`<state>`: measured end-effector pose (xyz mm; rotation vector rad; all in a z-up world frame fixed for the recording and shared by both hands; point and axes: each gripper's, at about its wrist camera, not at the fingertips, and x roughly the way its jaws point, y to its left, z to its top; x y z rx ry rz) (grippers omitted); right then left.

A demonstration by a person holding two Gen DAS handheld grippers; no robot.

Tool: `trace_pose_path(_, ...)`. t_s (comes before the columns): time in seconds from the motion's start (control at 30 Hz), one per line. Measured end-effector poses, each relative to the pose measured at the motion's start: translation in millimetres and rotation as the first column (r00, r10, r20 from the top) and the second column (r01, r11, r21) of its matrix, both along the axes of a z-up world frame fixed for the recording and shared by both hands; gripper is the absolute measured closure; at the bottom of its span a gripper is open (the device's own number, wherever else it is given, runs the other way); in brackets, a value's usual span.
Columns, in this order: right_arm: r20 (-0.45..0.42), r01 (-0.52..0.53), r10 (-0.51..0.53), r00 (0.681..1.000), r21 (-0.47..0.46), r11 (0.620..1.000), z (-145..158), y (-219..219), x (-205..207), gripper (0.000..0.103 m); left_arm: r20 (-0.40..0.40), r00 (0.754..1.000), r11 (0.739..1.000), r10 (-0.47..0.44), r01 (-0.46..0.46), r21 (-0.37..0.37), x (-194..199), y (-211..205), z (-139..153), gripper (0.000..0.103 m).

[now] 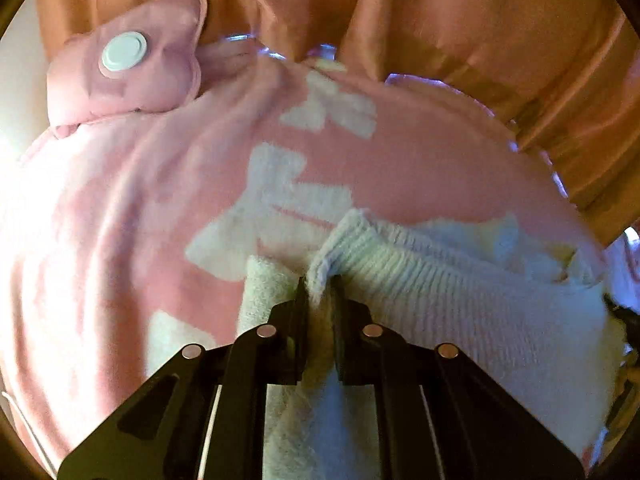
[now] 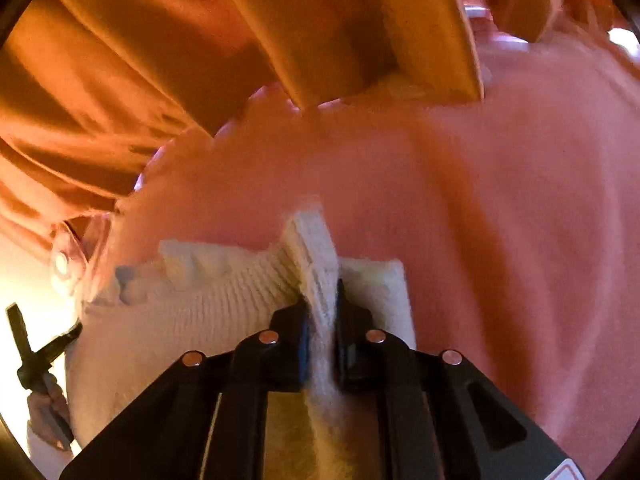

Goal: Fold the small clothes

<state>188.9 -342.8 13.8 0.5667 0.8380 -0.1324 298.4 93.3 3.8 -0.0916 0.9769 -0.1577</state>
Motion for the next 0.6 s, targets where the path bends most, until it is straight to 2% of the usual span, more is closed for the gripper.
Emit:
trace_pose_path(0.07,0.029,0.010,-0.010,1.000,-0.011,1.000,16,7,-8,0.091,0.018,1.000,1.000,0.012,-0.012,-0.019,-3,1,7,0.093)
trace_pose_path(0.13,0.043,0.033,-0.029,0.999,-0.090,0.995,33,21,-17,0.088,0.018,1.000,0.999,0.026,-0.025,-0.043,-11,5,19,0.090)
trace_pose_path(0.17,0.083,0.026,-0.014,0.996,-0.141,0.990,50,39,-29,0.085,0.023,0.999,0.998,0.033,-0.032,-0.051,-16,8,25,0.089)
trace_pose_path(0.23,0.124,-0.039,0.062,0.990,-0.178,0.983,71,70,-34,0.085,0.059,0.997,0.998,0.044,-0.041,-0.049,-36,5,46,0.090)
trace_pose_path(0.3,0.133,-0.188,0.215,0.968,-0.191,0.964,81,127,-39,0.085,0.126,0.992,0.999,0.003,0.002,-0.043,-64,-12,69,0.086)
trace_pose_path(0.33,0.118,-0.279,0.301,0.946,-0.169,0.945,77,158,-39,0.085,0.145,0.989,0.999,-0.028,0.034,-0.037,-77,-25,76,0.076)
trace_pose_path(0.37,0.092,-0.379,0.389,0.917,-0.108,0.919,66,185,-36,0.085,0.152,0.987,0.997,-0.059,0.065,-0.036,-89,-38,80,0.069)
trace_pose_path(0.43,0.042,-0.505,0.504,0.863,0.006,0.863,40,227,-34,0.086,0.129,0.981,0.987,-0.145,0.152,-0.047,-114,-66,75,0.067)
trace_pose_path(0.5,-0.029,-0.545,0.545,0.838,0.000,0.838,21,244,-35,0.094,0.067,0.977,0.979,-0.200,0.202,-0.022,-129,-85,56,0.066)
trace_pose_path(0.53,-0.052,-0.527,0.526,0.849,-0.018,0.849,15,237,-39,0.094,0.050,0.979,0.980,-0.198,0.199,-0.005,-132,-85,48,0.065)
trace_pose_path(0.6,-0.060,-0.438,0.436,0.898,-0.017,0.899,13,199,-50,0.095,-0.004,0.987,0.987,-0.158,0.158,0.036,-137,-65,28,0.065)
